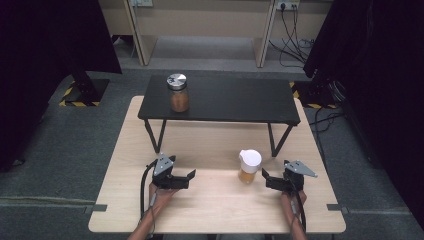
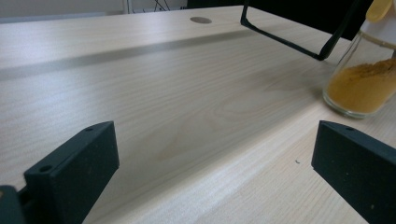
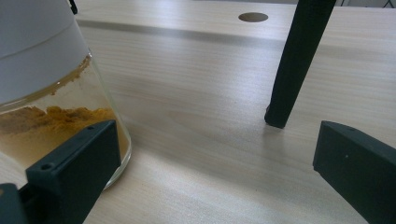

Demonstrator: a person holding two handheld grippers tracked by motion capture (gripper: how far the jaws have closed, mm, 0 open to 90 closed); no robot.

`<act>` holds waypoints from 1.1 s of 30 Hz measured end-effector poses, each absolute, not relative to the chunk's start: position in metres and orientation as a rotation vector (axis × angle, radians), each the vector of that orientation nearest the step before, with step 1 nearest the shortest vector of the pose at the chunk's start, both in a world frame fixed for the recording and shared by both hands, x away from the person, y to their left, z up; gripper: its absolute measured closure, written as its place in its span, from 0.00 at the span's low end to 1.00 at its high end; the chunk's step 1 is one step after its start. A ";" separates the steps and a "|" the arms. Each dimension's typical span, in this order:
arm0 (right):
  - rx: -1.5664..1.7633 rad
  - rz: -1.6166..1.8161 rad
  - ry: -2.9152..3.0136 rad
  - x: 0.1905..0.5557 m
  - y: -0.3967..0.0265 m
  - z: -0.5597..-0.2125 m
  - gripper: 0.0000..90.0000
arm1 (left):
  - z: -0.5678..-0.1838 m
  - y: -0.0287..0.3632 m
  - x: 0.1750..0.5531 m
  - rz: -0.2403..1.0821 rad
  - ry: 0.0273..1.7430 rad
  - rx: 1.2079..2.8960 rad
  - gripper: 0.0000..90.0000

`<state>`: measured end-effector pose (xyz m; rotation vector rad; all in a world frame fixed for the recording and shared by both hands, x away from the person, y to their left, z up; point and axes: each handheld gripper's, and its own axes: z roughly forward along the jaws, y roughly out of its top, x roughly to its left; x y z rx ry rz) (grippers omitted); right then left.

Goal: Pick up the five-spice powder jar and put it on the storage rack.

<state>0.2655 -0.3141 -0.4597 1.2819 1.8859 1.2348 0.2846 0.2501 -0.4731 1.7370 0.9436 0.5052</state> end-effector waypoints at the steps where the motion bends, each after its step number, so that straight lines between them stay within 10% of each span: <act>1: 1.280 1.232 1.888 0.266 -0.314 -0.460 0.01 | -0.474 0.249 0.284 0.514 0.938 1.741 0.00; 33: 1.272 1.235 1.900 0.267 -0.315 -0.459 0.01 | -0.476 0.245 0.284 0.535 0.898 1.777 0.00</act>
